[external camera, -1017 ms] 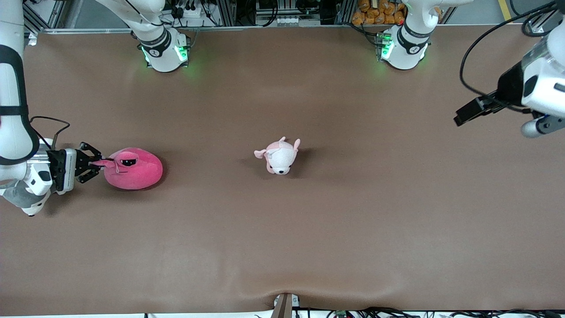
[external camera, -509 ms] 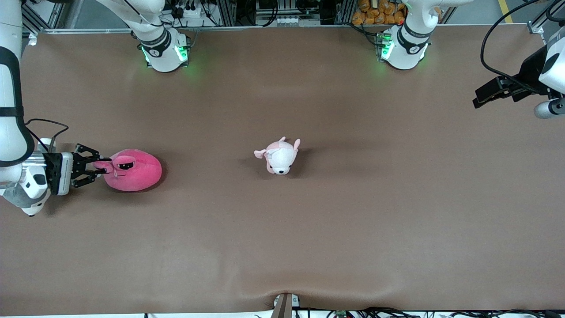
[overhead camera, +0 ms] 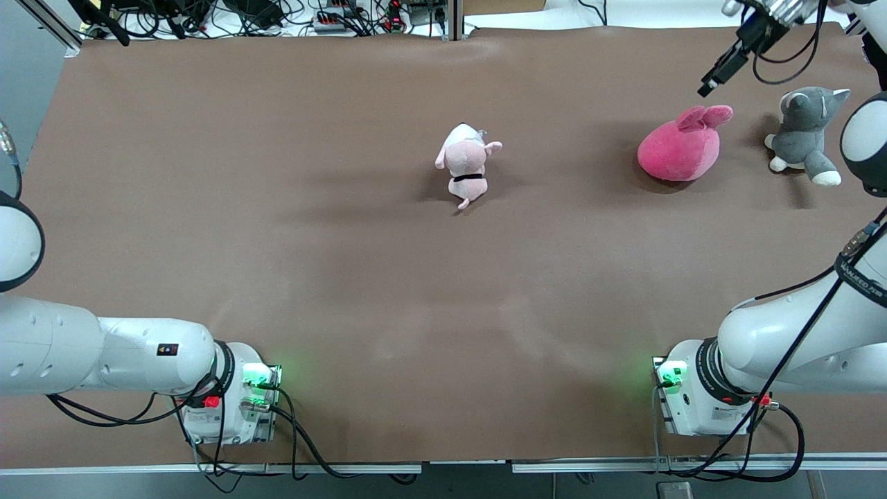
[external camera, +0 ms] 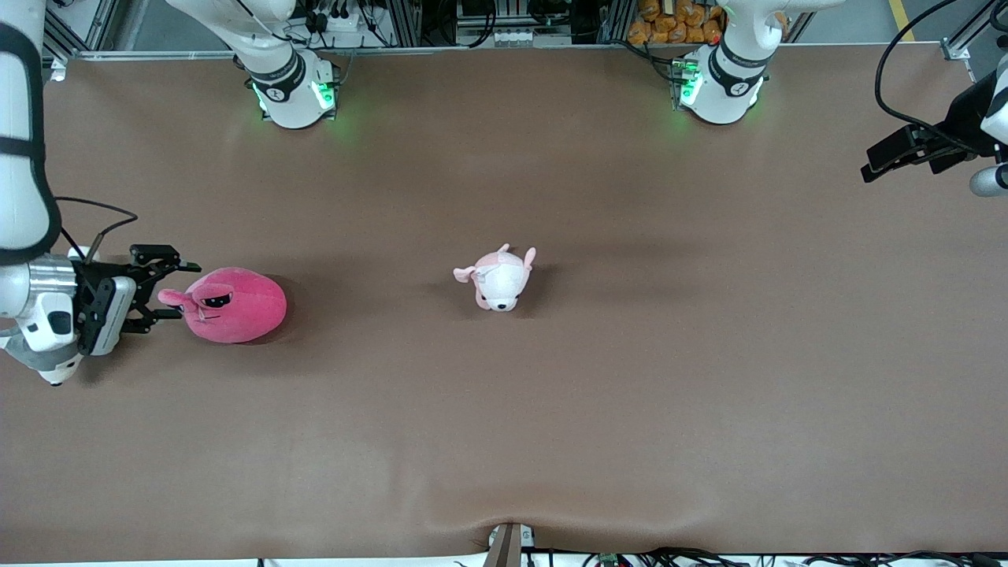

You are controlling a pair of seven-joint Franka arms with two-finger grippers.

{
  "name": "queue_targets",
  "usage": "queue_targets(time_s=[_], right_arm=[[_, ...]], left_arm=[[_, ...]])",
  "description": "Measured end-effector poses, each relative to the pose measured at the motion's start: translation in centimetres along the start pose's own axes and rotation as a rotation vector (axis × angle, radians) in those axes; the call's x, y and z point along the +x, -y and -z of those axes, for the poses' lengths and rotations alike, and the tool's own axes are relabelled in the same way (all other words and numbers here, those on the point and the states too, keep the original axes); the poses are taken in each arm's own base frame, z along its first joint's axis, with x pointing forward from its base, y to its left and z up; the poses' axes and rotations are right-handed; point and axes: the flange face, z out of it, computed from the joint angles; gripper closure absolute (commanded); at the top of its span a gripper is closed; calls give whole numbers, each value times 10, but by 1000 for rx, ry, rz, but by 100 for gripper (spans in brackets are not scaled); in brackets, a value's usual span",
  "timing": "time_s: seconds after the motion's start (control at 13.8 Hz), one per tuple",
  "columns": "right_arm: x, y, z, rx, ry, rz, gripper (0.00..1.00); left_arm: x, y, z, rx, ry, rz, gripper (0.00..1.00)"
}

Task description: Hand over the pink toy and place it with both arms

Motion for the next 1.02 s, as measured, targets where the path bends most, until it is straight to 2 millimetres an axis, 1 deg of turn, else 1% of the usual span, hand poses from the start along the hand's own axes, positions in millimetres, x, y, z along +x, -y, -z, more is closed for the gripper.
queue_targets(time_s=[0.15,0.22,0.36,0.44,0.73,0.87,1.02], right_arm=[[21,38,28,-77,32,-88,0],[28,57,42,-107,34,-124,0],[31,86,69,-163,26,-201,0],[30,95,79,-190,22,-240,0],[23,122,111,-255,-13,-355,0],[18,143,131,-305,-25,-440,0],[18,168,147,-355,-46,-526,0]], left_arm=[[1,-1,-1,0,-3,-24,0],[1,-2,-1,0,-4,-30,0],[0,-7,-1,1,-5,-39,0],[0,-9,-1,1,-5,-43,0],[-2,-21,-3,12,-1,-66,0],[-2,-21,-4,21,-1,-68,0],[-1,-22,-6,22,2,-68,0]])
